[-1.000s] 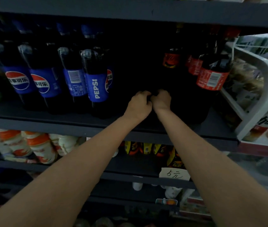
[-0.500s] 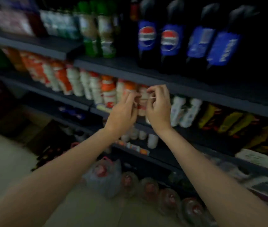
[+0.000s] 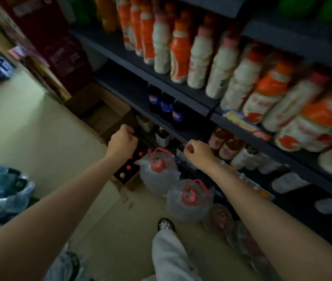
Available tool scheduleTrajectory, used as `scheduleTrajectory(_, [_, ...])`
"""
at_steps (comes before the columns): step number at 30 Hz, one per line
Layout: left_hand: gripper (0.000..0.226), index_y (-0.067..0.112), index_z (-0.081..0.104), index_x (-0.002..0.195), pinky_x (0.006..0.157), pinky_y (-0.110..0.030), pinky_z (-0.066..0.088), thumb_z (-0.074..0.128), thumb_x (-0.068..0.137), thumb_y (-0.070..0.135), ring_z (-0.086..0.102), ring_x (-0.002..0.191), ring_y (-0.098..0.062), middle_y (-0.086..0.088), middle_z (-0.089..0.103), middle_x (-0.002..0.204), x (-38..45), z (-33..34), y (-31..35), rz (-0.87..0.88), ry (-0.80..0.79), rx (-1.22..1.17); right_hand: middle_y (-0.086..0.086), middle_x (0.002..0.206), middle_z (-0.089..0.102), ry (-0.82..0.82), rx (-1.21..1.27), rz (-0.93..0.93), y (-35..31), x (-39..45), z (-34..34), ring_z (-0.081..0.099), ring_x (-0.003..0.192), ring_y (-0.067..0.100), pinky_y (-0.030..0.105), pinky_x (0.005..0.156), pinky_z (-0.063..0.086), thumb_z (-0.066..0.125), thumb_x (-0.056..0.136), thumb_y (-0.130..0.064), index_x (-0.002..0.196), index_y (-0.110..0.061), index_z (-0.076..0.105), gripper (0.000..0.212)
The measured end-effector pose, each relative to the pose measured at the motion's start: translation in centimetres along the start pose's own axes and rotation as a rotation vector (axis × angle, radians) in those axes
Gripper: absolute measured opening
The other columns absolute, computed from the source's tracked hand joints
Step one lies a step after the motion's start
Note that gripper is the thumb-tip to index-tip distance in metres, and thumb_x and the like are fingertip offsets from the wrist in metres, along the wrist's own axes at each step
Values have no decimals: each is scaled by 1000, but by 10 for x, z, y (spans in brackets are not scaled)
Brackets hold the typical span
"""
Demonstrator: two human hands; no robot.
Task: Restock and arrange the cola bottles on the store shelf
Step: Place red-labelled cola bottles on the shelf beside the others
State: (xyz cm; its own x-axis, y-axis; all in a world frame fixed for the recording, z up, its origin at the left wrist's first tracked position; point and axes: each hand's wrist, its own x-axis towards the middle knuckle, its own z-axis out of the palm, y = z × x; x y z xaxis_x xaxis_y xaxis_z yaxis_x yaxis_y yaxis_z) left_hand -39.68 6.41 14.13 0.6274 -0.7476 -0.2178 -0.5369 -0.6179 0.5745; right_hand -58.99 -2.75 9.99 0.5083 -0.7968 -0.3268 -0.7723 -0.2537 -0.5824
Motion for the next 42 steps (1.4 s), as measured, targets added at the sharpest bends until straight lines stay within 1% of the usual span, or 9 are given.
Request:
scheduleTrajectory(2, [29, 7, 47, 122, 55, -19, 37, 46, 93, 12, 51, 71, -12, -9, 58, 106, 32, 4, -23, -44, -22, 32, 12, 107, 65, -87, 13, 19, -8, 41, 25, 58, 104, 28, 33, 83, 45, 50, 94, -19, 100, -5, 61, 20])
scheduleTrajectory(6, [28, 6, 49, 120, 74, -31, 42, 45, 92, 11, 58, 100, -31, -15, 60, 113, 88, 11, -68, -81, -85, 146, 13, 112, 63, -220, 1, 46, -33, 109, 74, 58, 106, 28, 30, 82, 43, 49, 93, -19, 103, -7, 60, 19])
scheduleTrajectory(11, [29, 7, 50, 118, 83, -42, 51, 43, 90, 8, 60, 99, -33, -15, 62, 112, 143, 14, -132, -134, -204, 230, 14, 114, 62, -362, -51, 45, -64, 171, 130, 57, 106, 29, 35, 86, 46, 47, 92, -16, 104, -8, 59, 18])
scheduleTrajectory(19, [30, 10, 55, 114, 85, -39, 50, 47, 86, 4, 60, 102, -32, -14, 63, 113, 242, 24, -223, -99, -277, 258, 17, 114, 60, -384, -115, 49, -87, 274, 212, 56, 103, 29, 33, 81, 43, 56, 87, -14, 108, -3, 55, 24])
scheduleTrajectory(23, [32, 11, 63, 107, 83, -37, 49, 45, 83, -2, 59, 102, -31, -13, 57, 118, 297, 82, -276, -33, -313, 217, 15, 122, 47, -468, -213, -21, -65, 347, 287, 51, 109, 29, 29, 85, 40, 59, 87, -12, 120, -7, 51, 34])
scheduleTrajectory(28, [30, 16, 62, 109, 84, -33, 44, 45, 87, 4, 56, 104, -27, -7, 50, 120, 353, 179, -350, 26, -372, 267, 19, 137, 30, -625, -440, -30, -17, 432, 386, 48, 116, 37, 36, 95, 44, 58, 87, -8, 134, -16, 40, 51])
scheduleTrajectory(34, [40, 16, 46, 132, 94, -32, 44, 44, 92, 11, 54, 114, -25, -5, 42, 135, 396, 257, -388, 153, -407, 316, 19, 135, 47, -616, -509, 205, 15, 481, 456, 51, 122, 34, 36, 93, 46, 71, 82, -19, 135, 0, 37, 66])
scheduleTrajectory(38, [51, 13, 28, 142, 95, -35, 44, 45, 94, 16, 48, 122, -30, -9, 34, 141, 425, 310, -377, 286, -569, 532, 16, 129, 56, -622, -531, 251, 38, 500, 473, 57, 117, 30, 35, 91, 49, 74, 78, -24, 126, -3, 53, 56])
scheduleTrajectory(42, [56, 12, 22, 144, 96, -40, 44, 46, 93, 9, 47, 123, -37, -17, 25, 145, 435, 344, -359, 224, -620, 614, 15, 121, 62, -663, -433, 339, 53, 506, 475, 63, 108, 29, 41, 89, 54, 76, 76, -19, 120, -5, 58, 49])
